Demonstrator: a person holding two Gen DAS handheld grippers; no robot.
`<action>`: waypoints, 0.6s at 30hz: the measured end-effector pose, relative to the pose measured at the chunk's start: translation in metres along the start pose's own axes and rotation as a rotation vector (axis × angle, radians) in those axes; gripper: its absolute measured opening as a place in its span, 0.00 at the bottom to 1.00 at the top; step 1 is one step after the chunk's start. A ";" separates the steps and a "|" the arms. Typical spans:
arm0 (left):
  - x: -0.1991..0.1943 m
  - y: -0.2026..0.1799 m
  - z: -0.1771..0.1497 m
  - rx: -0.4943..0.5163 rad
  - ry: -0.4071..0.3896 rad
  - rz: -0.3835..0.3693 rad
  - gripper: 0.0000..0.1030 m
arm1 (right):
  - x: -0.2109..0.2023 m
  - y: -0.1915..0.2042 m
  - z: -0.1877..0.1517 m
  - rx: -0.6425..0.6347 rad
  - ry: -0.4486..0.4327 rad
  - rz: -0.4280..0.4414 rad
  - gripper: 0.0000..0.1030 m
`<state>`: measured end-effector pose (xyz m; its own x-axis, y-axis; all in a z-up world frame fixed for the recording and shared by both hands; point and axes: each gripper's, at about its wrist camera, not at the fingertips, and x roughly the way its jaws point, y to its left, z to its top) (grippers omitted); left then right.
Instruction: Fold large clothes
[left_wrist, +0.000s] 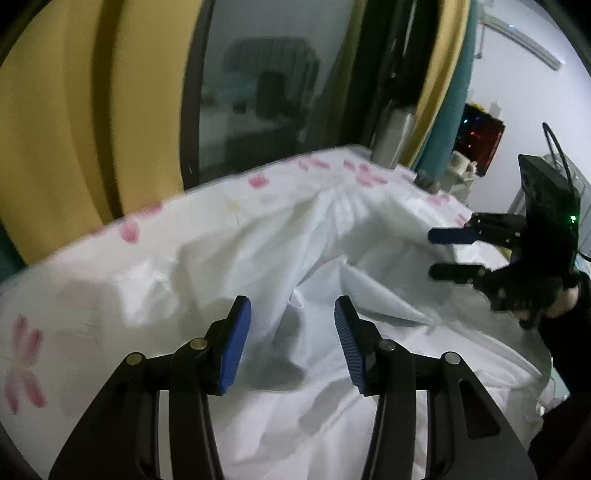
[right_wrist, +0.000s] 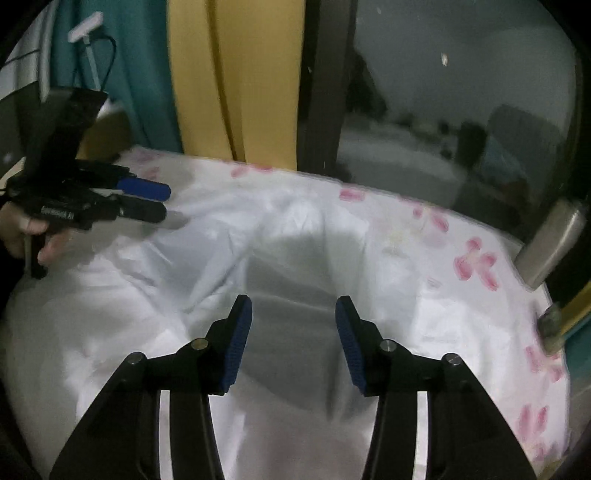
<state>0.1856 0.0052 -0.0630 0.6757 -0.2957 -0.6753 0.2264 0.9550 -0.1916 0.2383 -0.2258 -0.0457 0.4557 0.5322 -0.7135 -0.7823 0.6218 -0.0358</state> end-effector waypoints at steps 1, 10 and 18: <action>0.007 0.001 -0.002 -0.012 0.015 0.001 0.48 | 0.012 0.000 -0.002 0.022 0.036 0.000 0.46; 0.019 0.003 -0.021 -0.039 0.065 -0.018 0.50 | 0.014 0.009 -0.031 0.068 0.090 -0.047 0.46; -0.026 -0.008 -0.032 -0.050 -0.002 0.002 0.54 | -0.028 0.012 -0.049 0.120 0.101 -0.104 0.46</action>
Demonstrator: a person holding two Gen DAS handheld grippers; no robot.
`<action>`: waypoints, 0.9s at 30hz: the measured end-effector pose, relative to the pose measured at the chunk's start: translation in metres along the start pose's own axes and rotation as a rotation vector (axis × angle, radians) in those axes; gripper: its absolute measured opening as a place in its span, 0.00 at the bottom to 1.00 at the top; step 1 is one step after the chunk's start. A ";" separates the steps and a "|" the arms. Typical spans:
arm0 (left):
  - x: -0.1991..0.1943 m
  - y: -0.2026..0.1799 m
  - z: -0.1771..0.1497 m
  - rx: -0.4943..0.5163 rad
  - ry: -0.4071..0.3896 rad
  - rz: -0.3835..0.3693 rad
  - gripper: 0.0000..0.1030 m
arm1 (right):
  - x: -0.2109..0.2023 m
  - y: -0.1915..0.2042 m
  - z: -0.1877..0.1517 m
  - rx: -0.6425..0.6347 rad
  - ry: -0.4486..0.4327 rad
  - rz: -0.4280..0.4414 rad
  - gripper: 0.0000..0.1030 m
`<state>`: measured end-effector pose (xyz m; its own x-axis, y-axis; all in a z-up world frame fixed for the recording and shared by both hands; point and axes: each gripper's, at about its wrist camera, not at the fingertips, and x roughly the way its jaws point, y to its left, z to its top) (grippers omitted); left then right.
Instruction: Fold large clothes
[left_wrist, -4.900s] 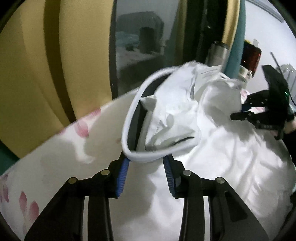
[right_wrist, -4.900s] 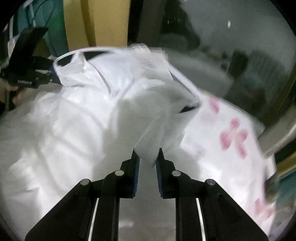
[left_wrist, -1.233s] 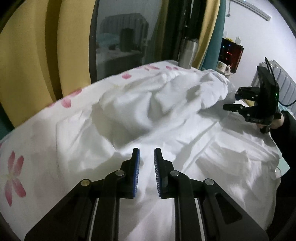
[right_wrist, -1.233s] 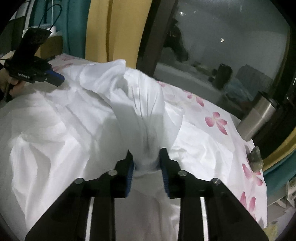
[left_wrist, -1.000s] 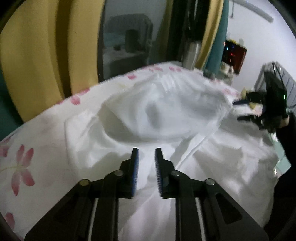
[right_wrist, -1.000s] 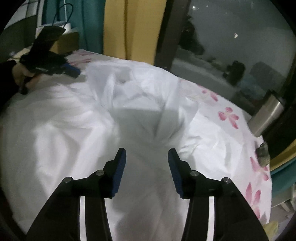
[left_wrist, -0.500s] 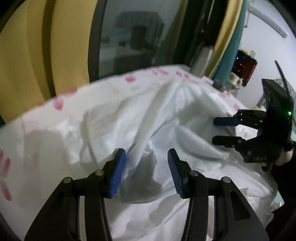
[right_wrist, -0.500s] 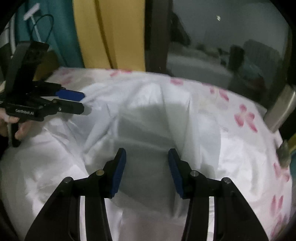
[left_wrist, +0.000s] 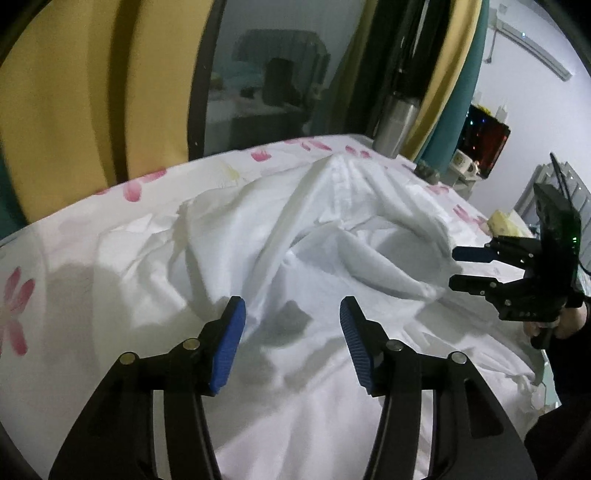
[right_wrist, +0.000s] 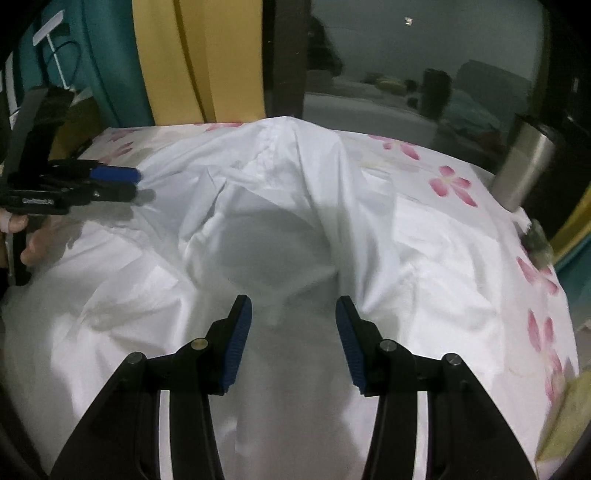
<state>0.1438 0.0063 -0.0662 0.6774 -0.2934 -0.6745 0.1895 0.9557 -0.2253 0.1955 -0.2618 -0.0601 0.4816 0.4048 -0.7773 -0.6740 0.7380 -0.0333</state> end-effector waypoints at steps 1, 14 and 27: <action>-0.009 -0.001 -0.003 -0.007 -0.014 0.004 0.55 | -0.007 0.000 -0.005 0.008 -0.002 -0.012 0.46; -0.096 0.004 -0.066 -0.095 -0.094 0.057 0.56 | -0.053 0.000 -0.044 0.114 -0.024 -0.072 0.47; -0.118 -0.055 -0.130 0.011 0.029 -0.113 0.56 | -0.069 0.047 -0.077 0.134 -0.011 0.011 0.47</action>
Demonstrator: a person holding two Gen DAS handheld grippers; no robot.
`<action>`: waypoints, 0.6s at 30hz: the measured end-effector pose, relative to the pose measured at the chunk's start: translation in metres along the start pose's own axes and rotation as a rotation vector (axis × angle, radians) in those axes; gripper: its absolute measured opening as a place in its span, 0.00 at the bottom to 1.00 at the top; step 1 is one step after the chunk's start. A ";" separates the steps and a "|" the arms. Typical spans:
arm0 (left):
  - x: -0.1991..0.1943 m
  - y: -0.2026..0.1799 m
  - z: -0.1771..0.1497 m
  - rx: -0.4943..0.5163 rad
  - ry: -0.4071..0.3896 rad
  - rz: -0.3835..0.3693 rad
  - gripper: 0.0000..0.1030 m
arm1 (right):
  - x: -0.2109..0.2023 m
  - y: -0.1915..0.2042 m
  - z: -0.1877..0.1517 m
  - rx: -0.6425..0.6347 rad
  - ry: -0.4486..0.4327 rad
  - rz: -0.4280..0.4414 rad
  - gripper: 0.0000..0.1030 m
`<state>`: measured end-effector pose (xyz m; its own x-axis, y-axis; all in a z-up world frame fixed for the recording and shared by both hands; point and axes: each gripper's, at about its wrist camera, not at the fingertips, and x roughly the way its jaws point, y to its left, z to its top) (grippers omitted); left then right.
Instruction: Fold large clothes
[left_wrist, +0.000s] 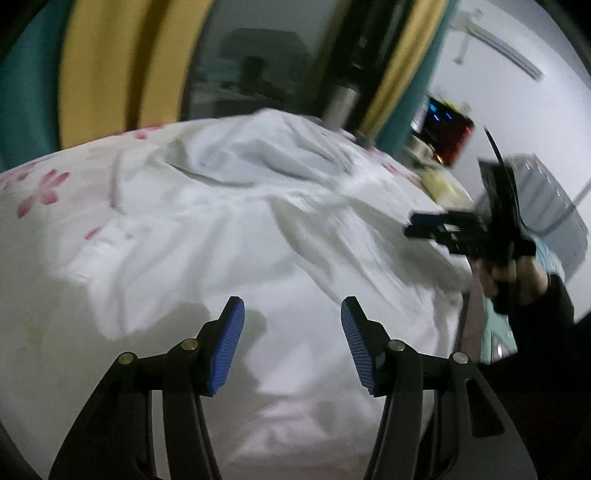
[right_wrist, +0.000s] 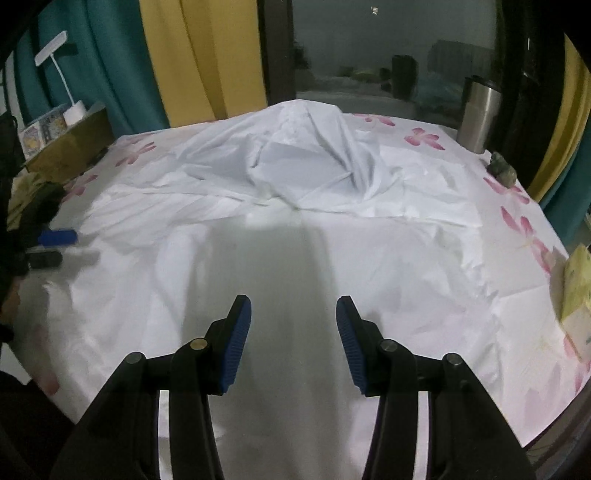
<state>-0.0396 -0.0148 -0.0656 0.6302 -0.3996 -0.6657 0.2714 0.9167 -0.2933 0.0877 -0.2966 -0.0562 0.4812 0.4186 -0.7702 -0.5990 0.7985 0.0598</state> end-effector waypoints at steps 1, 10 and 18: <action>0.001 -0.006 -0.005 0.022 0.014 -0.009 0.56 | -0.003 0.006 -0.004 -0.009 -0.002 0.009 0.47; 0.028 -0.043 -0.029 0.168 0.151 0.011 0.56 | -0.010 0.041 -0.032 -0.078 0.037 0.011 0.47; 0.031 -0.043 -0.034 0.236 0.146 0.125 0.02 | -0.019 0.047 -0.041 -0.088 0.035 0.049 0.47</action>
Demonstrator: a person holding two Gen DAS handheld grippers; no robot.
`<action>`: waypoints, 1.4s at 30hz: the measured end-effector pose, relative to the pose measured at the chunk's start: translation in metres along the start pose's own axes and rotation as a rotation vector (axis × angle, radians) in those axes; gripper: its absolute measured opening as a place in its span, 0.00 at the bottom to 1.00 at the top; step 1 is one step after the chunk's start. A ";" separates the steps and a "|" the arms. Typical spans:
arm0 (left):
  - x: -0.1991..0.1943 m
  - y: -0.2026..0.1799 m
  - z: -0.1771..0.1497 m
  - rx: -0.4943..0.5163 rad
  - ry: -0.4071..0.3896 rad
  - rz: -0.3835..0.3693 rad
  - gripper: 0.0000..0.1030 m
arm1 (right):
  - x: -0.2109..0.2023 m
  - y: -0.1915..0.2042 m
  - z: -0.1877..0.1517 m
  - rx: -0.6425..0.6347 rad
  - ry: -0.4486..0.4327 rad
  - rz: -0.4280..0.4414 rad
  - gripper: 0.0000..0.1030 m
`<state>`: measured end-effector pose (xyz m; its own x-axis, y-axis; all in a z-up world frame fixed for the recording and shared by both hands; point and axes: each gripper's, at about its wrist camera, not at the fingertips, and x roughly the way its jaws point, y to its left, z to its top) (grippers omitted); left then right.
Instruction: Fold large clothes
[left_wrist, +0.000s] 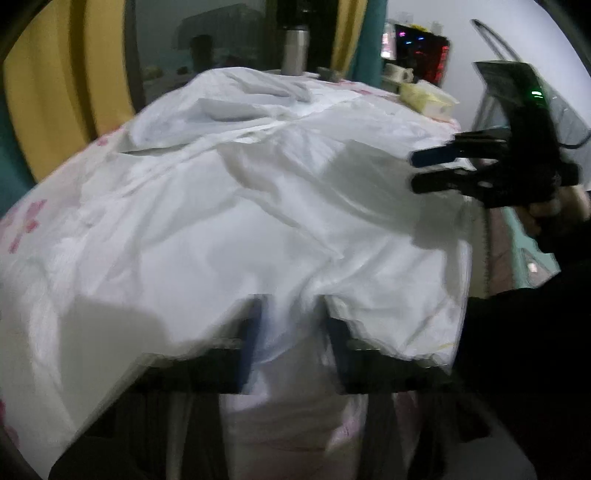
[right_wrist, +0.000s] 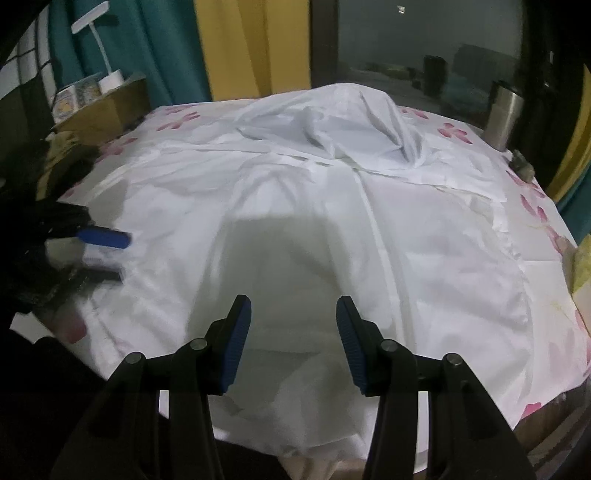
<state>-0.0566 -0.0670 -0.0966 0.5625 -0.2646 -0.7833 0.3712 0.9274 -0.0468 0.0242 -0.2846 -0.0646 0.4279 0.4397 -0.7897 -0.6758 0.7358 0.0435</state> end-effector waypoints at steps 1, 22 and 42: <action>-0.002 0.002 0.000 -0.010 -0.005 -0.003 0.02 | 0.000 0.004 -0.001 -0.017 0.001 0.001 0.47; -0.080 0.027 -0.025 -0.075 -0.109 0.059 0.01 | 0.009 0.057 -0.010 -0.261 0.020 0.039 0.02; -0.104 0.085 -0.029 -0.318 -0.191 0.067 0.57 | -0.026 0.049 -0.015 -0.293 0.061 0.150 0.64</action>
<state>-0.1042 0.0470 -0.0372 0.7162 -0.2172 -0.6632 0.0977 0.9722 -0.2129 -0.0296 -0.2678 -0.0509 0.2800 0.4938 -0.8232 -0.8760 0.4822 -0.0088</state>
